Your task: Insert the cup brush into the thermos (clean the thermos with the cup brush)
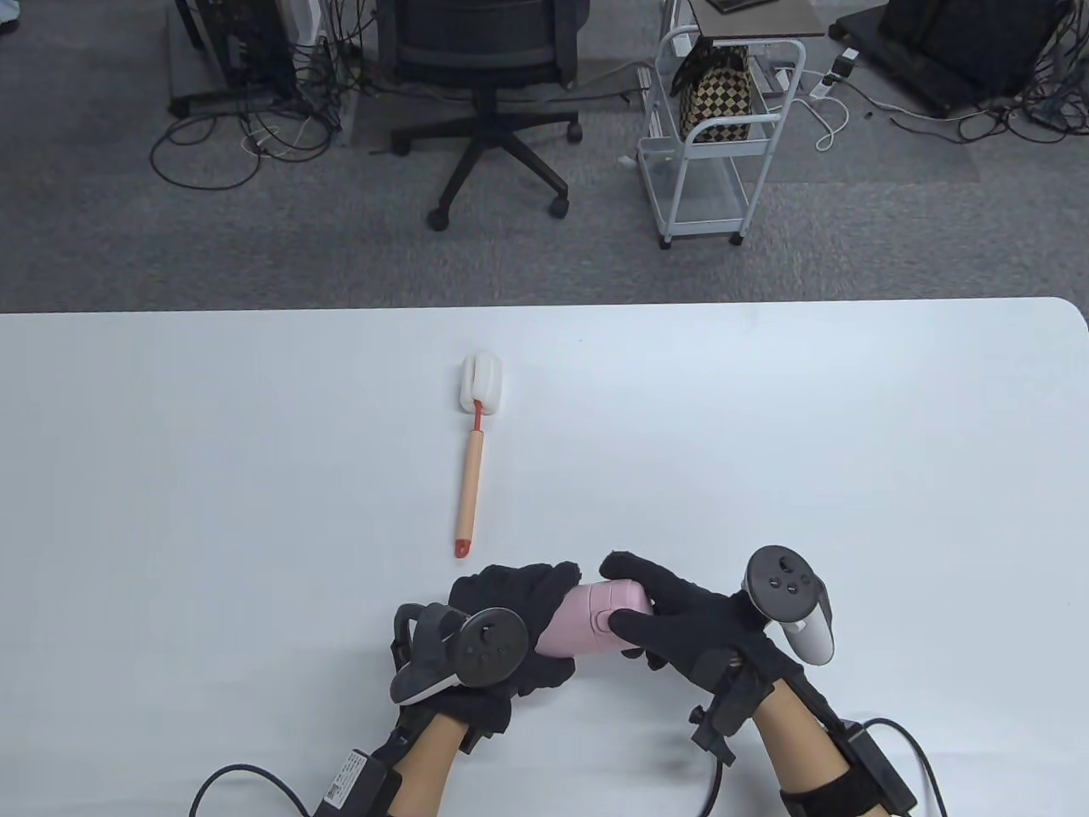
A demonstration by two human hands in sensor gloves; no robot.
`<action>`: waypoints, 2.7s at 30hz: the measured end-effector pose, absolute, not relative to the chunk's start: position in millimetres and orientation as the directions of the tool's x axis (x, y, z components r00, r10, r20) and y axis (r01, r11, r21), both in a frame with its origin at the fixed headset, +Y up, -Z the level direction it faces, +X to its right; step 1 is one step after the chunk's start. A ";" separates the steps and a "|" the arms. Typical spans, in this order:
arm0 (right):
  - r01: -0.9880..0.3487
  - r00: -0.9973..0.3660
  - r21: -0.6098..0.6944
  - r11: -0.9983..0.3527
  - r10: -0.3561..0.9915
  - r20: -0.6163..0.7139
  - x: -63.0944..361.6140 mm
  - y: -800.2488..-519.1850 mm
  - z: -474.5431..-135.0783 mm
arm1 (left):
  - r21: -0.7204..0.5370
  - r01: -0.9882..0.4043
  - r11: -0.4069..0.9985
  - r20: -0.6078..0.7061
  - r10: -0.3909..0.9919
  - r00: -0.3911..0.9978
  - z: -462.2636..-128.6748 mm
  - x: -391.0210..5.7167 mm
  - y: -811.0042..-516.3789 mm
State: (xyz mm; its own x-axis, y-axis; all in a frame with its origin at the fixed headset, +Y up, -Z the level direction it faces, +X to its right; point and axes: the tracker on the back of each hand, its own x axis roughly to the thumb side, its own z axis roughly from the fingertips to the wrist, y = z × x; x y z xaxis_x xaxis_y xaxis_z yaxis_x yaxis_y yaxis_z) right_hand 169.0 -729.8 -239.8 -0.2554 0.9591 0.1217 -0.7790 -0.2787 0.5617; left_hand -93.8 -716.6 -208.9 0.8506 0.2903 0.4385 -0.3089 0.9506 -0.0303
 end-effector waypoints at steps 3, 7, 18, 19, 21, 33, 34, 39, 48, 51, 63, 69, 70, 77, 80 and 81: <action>-0.765 -0.211 0.594 -0.249 0.968 0.135 169.9 -729.2 -241.1 | -0.045 -0.315 0.948 0.438 0.302 0.847 -209.2 -93.5 -717.2; -0.738 -0.181 0.628 -0.248 0.969 0.170 169.2 -726.7 -241.6 | -0.047 -0.306 0.951 0.437 0.295 0.850 -209.4 -93.8 -717.1; -0.721 -0.113 0.664 -0.198 0.979 0.170 170.1 -728.2 -243.3 | -0.055 -0.295 0.954 0.434 0.289 0.854 -210.1 -94.1 -718.4; -0.743 -0.099 0.644 -0.181 0.982 0.162 171.1 -729.5 -242.9 | -0.054 -0.296 0.954 0.434 0.290 0.853 -210.0 -94.2 -718.1; -0.808 -0.131 0.562 -0.173 0.985 0.115 174.8 -730.8 -240.9 | -0.051 -0.299 0.953 0.429 0.291 0.855 -210.1 -94.4 -717.9; -0.775 -0.436 0.489 -0.400 0.899 0.044 170.5 -736.7 -236.0 | -0.049 -0.252 0.966 0.427 0.248 0.870 -209.7 -94.4 -717.8; -0.763 -0.434 0.505 -0.403 0.899 0.062 169.8 -736.5 -237.2 | -0.050 -0.252 0.966 0.428 0.248 0.869 -209.7 -94.2 -717.9; -0.754 -0.340 0.553 -0.354 0.931 0.133 169.0 -733.0 -240.7 | -0.052 -0.249 0.967 0.420 0.247 0.873 -210.4 -96.8 -717.3; -0.756 -0.232 0.589 -0.287 0.958 0.170 168.9 -730.7 -241.9 | -0.054 -0.269 0.962 0.417 0.266 0.869 -211.2 -97.8 -717.6; -0.755 -0.179 0.608 -0.245 0.969 0.168 169.3 -732.0 -243.0 | -0.055 -0.279 0.959 0.414 0.276 0.868 -211.6 -99.6 -717.5; -0.826 -0.319 0.497 -0.265 0.947 -0.025 172.1 -744.7 -235.3 | -0.044 -0.269 0.962 0.422 0.262 0.868 -210.9 -97.8 -717.3; -0.820 -0.351 0.516 -0.249 0.930 -0.109 168.0 -748.7 -234.6 | -0.031 -0.198 0.980 0.457 0.190 0.869 -207.0 -87.6 -718.1; -0.813 -0.332 0.531 -0.241 0.940 -0.081 166.8 -748.1 -235.9 | -0.026 -0.179 0.983 0.455 0.171 0.874 -206.8 -87.5 -718.4; -0.775 -0.261 0.578 -0.255 0.962 0.076 160.6 -734.3 -237.2 | -0.045 -0.200 0.979 0.438 0.199 0.876 -210.9 -92.3 -721.1; -0.752 -0.266 0.573 -0.325 0.946 0.187 161.5 -725.9 -237.0 | -0.099 -0.226 0.969 0.435 0.246 0.866 -212.8 -92.5 -723.9; -0.744 -0.272 0.568 -0.353 0.935 0.226 162.5 -722.4 -236.7 | -0.117 -0.243 0.963 0.435 0.270 0.859 -213.6 -92.6 -725.4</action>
State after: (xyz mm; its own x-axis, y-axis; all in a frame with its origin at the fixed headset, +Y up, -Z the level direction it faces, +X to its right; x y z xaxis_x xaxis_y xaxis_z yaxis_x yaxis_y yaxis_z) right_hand 162.5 -722.4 -236.7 -0.2721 0.9354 0.2256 -0.7437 -0.3532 0.5676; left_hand -92.6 -725.4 -213.6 0.8589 0.2698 0.4353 -0.2430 0.9629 -0.1175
